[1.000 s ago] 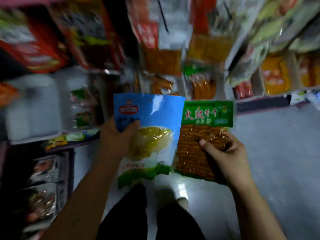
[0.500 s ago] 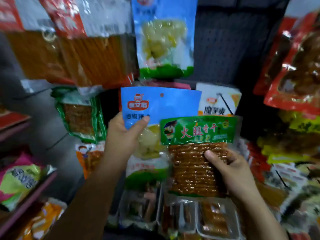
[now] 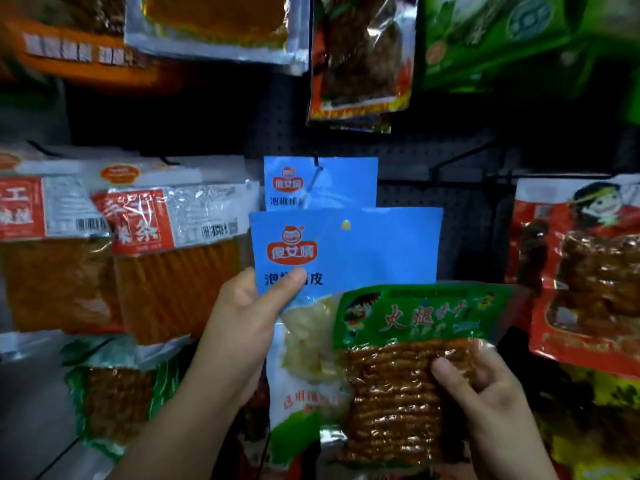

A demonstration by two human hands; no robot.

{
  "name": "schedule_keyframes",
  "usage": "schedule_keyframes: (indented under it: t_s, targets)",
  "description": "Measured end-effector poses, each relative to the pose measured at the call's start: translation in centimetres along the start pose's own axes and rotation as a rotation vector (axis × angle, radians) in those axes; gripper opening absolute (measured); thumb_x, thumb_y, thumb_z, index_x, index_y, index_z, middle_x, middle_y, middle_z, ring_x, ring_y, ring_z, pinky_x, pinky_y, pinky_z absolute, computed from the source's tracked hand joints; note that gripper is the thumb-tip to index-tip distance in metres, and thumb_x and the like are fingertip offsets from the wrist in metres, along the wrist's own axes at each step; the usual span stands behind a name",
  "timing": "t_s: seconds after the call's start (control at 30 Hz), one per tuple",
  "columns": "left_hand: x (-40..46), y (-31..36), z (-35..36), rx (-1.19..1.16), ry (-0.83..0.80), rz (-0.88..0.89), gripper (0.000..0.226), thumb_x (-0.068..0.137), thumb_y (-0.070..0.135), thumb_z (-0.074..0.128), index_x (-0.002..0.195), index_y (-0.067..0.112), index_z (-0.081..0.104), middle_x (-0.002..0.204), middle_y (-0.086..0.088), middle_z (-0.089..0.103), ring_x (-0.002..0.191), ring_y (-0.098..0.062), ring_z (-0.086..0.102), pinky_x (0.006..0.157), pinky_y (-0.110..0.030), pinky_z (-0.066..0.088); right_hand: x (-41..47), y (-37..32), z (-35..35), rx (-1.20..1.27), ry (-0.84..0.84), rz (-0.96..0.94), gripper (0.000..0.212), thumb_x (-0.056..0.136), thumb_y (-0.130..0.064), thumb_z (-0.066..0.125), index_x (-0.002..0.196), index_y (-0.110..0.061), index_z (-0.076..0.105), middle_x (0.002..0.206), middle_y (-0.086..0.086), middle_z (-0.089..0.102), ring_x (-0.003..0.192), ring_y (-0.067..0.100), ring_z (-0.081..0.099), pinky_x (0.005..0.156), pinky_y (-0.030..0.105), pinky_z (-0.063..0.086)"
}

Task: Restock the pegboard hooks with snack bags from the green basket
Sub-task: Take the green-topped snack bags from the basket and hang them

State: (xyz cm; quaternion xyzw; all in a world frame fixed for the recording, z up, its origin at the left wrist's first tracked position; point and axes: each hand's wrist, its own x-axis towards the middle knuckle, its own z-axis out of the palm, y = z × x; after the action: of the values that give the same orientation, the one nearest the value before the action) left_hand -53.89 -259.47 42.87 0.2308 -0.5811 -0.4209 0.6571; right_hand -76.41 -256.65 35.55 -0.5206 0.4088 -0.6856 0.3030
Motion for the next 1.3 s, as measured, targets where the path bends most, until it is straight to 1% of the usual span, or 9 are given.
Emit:
schedule_keyframes:
  t_s: [0.07, 0.13, 0.23, 0.37, 0.77, 1.0, 1.1, 1.2, 1.3]
  targets:
    - [1.8, 1.7, -0.1, 0.035, 0.044, 0.102, 0.018, 0.068, 0.020, 0.070, 0.081, 0.033, 0.073, 0.089, 0.003, 0.076, 0.082, -0.014, 0.073, 0.063, -0.019, 0.055, 1.5, -1.1, 0.5, 0.005, -0.007, -0.064, 0.020, 0.057, -0.027, 0.070, 0.076, -0.032, 0.070, 0.078, 0.007, 0.075, 0.067, 0.016, 0.072, 0.057, 0.023, 0.056]
    - [3.9, 3.5, -0.2, 0.152, 0.073, 0.221, 0.031, 0.073, 0.008, 0.073, 0.085, 0.036, 0.070, 0.088, 0.004, 0.075, 0.078, -0.010, 0.072, 0.061, -0.018, 0.055, 3.0, -1.8, 1.3, 0.004, -0.015, -0.095, 0.023, 0.057, -0.033, 0.071, 0.078, -0.029, 0.068, 0.080, 0.006, 0.075, 0.070, 0.016, 0.072, 0.066, 0.031, 0.056]
    - [6.6, 5.2, 0.3, 0.380, 0.115, 0.346, 0.033, 0.074, 0.008, 0.077, 0.091, 0.034, 0.065, 0.090, 0.007, 0.069, 0.065, 0.003, 0.065, 0.058, -0.011, 0.051, 4.8, -2.2, 2.5, -0.007, -0.006, -0.130, 0.030, 0.059, -0.040, 0.071, 0.083, -0.023, 0.065, 0.083, 0.007, 0.075, 0.077, 0.024, 0.071, 0.074, 0.042, 0.054]
    - [9.3, 5.7, 1.0, 0.452, 0.157, 0.333, 0.019, 0.071, 0.016, 0.081, 0.076, 0.027, 0.066, 0.061, 0.012, 0.067, 0.054, 0.002, 0.062, 0.054, -0.015, 0.052, 6.5, -2.6, 3.5, 0.061, -0.009, -0.144, 0.029, 0.064, -0.034, 0.070, 0.088, -0.019, 0.064, 0.086, 0.004, 0.075, 0.078, 0.021, 0.073, 0.067, 0.035, 0.058]
    - [12.7, 5.0, 0.7, 0.410, 0.210, 0.344, 0.016, 0.078, 0.015, 0.076, 0.074, 0.023, 0.062, 0.047, 0.013, 0.059, 0.043, 0.003, 0.053, 0.046, -0.012, 0.044, 8.0, -3.3, 4.7, 0.044, -0.065, -0.151, 0.031, 0.063, -0.038, 0.071, 0.088, -0.021, 0.066, 0.088, 0.006, 0.075, 0.079, 0.023, 0.073, 0.072, 0.041, 0.056]
    - [13.3, 3.9, 0.5, 0.446, 0.161, 0.378, 0.016, 0.078, 0.018, 0.075, 0.073, 0.028, 0.063, 0.051, 0.017, 0.063, 0.046, 0.004, 0.057, 0.045, -0.010, 0.043, 8.6, -2.1, 4.4, 0.095, -0.066, -0.110, 0.034, 0.061, -0.037, 0.071, 0.089, -0.019, 0.067, 0.086, 0.006, 0.076, 0.075, 0.021, 0.073, 0.057, 0.023, 0.056]
    - [14.1, 3.0, 0.3, 0.486, 0.193, 0.352, 0.017, 0.077, 0.020, 0.076, 0.073, 0.030, 0.063, 0.055, 0.014, 0.065, 0.048, 0.004, 0.059, 0.045, -0.012, 0.045, 9.1, -1.5, 4.7, 0.119, -0.062, -0.074, 0.031, 0.063, -0.036, 0.073, 0.088, -0.019, 0.067, 0.087, 0.008, 0.075, 0.077, 0.024, 0.073, 0.063, 0.034, 0.057]
    - [15.0, 1.6, 0.1, 0.547, 0.221, 0.332, 0.020, 0.077, 0.024, 0.076, 0.082, 0.034, 0.059, 0.085, 0.006, 0.068, 0.070, 0.001, 0.065, 0.059, -0.020, 0.054, 10.0, -0.8, 5.0, 0.153, -0.023, -0.020, 0.030, 0.065, -0.032, 0.073, 0.091, -0.017, 0.066, 0.086, 0.011, 0.075, 0.077, 0.026, 0.073, 0.070, 0.040, 0.058]
    - [15.1, 0.0, -0.1, 0.552, 0.256, 0.310, 0.040, 0.077, 0.025, 0.076, 0.103, 0.036, 0.048, 0.112, 0.003, 0.059, 0.094, -0.011, 0.063, 0.077, -0.028, 0.054, 11.2, -0.3, 5.5, 0.174, 0.045, 0.003, 0.028, 0.073, -0.025, 0.073, 0.096, -0.013, 0.064, 0.087, 0.012, 0.075, 0.077, 0.026, 0.073, 0.071, 0.041, 0.059]
